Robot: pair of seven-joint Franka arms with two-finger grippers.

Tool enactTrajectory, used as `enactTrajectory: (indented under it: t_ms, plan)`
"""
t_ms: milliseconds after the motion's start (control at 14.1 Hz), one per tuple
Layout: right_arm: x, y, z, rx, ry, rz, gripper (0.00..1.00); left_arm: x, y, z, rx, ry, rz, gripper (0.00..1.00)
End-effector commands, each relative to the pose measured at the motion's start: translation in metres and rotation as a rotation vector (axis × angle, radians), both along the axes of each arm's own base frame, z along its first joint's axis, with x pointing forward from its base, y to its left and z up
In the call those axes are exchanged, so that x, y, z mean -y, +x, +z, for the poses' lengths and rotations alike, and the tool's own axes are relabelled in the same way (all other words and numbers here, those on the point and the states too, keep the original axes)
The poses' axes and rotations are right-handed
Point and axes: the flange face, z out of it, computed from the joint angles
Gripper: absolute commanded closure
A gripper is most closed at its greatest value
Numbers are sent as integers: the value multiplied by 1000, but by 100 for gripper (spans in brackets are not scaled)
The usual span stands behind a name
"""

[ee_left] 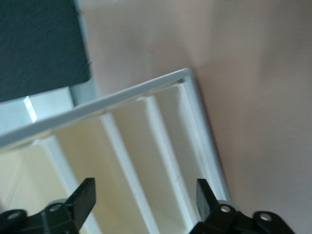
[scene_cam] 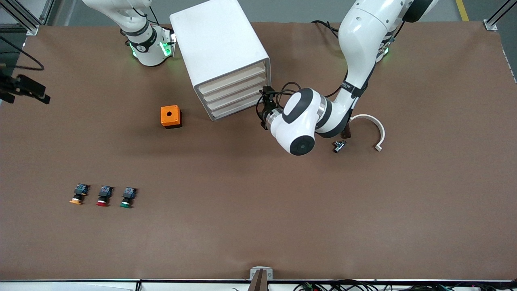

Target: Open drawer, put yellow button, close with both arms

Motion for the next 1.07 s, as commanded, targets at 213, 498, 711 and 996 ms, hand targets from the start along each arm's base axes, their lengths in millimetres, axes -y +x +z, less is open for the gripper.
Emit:
enactTrajectory:
  t_ms: [213, 498, 711, 996]
  plan:
    - [47, 77, -118, -21, -33, -54, 0, 16, -12, -12, -278, -6, 131, 27]
    - [103, 82, -181, 40, -48, -134, 2, 35, -33, -28, -375, 36, 146, 33]
    - [124, 82, -239, 82, -58, -177, 1, 39, -37, -29, -397, 75, 160, 37]
    - [128, 95, -316, 127, -6, -245, 0, 41, -34, -24, -434, 75, 192, 38]
